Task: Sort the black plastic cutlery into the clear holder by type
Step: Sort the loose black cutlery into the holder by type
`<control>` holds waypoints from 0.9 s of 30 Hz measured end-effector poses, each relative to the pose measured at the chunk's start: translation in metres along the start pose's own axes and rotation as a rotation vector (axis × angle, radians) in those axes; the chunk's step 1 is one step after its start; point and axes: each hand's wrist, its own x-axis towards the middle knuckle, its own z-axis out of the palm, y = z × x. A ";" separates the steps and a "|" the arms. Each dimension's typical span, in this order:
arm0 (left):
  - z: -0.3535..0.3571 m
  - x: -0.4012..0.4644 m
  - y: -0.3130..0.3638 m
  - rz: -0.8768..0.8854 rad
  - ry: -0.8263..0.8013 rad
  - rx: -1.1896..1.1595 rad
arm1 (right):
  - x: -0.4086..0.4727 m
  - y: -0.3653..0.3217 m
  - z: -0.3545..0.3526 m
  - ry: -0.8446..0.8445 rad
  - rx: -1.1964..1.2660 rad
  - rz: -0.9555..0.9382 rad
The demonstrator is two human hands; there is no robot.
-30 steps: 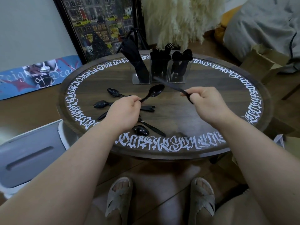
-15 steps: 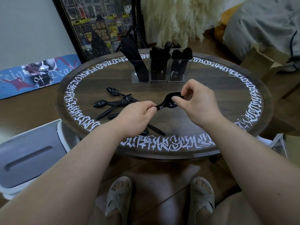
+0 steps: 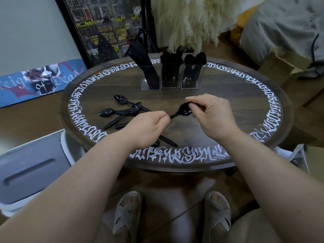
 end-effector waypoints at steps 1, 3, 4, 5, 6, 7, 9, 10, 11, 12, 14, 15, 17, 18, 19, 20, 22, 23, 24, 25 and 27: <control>0.000 0.000 0.000 -0.008 -0.011 0.022 | 0.000 0.000 0.000 -0.009 -0.010 0.002; 0.001 0.000 -0.001 -0.033 -0.015 0.066 | 0.000 -0.001 0.001 -0.039 -0.021 0.016; 0.001 0.001 -0.001 -0.041 0.002 0.083 | 0.000 -0.002 0.002 -0.058 -0.011 0.032; 0.001 0.001 -0.001 -0.041 0.030 0.097 | 0.000 -0.002 0.002 -0.072 0.014 0.062; 0.001 0.001 -0.001 -0.035 0.065 0.108 | 0.001 -0.003 0.002 -0.080 0.061 0.110; 0.000 0.002 0.000 -0.025 0.102 0.115 | 0.002 -0.003 0.002 -0.081 0.121 0.169; 0.001 0.001 0.002 0.006 0.167 0.117 | 0.005 -0.003 -0.001 -0.064 0.242 0.276; 0.001 0.001 0.003 0.026 0.194 0.114 | 0.006 -0.003 -0.003 -0.048 0.308 0.321; 0.002 0.000 0.005 0.044 0.215 0.108 | 0.007 -0.003 -0.005 -0.032 0.387 0.359; 0.003 0.000 0.005 0.056 0.231 0.102 | 0.007 -0.005 -0.006 -0.017 0.473 0.392; 0.005 0.001 0.006 0.065 0.248 0.093 | 0.006 -0.010 -0.005 0.011 0.644 0.456; 0.007 0.002 0.006 0.065 0.250 0.089 | 0.006 -0.012 -0.005 0.023 0.726 0.490; 0.010 0.003 0.008 0.067 0.254 0.066 | 0.005 -0.015 -0.004 0.053 0.888 0.555; 0.012 0.003 0.009 0.067 0.258 0.050 | 0.005 -0.016 -0.005 0.067 0.952 0.579; 0.014 0.004 0.011 0.061 0.263 0.034 | 0.004 -0.017 -0.005 0.078 0.991 0.594; 0.016 0.006 0.012 0.052 0.272 0.017 | 0.004 -0.017 -0.006 0.091 1.001 0.598; 0.017 0.011 0.014 0.040 0.305 -0.001 | 0.005 -0.017 -0.008 0.133 0.951 0.583; 0.017 0.014 0.015 0.038 0.327 0.003 | 0.006 -0.016 -0.009 0.156 0.907 0.569; 0.017 0.017 0.016 0.041 0.351 0.016 | 0.009 -0.015 -0.011 0.178 0.855 0.550; 0.015 0.019 0.018 0.046 0.376 0.033 | 0.012 -0.013 -0.014 0.202 0.804 0.523; 0.009 0.023 0.021 0.055 0.422 0.068 | 0.022 -0.010 -0.023 0.265 0.739 0.463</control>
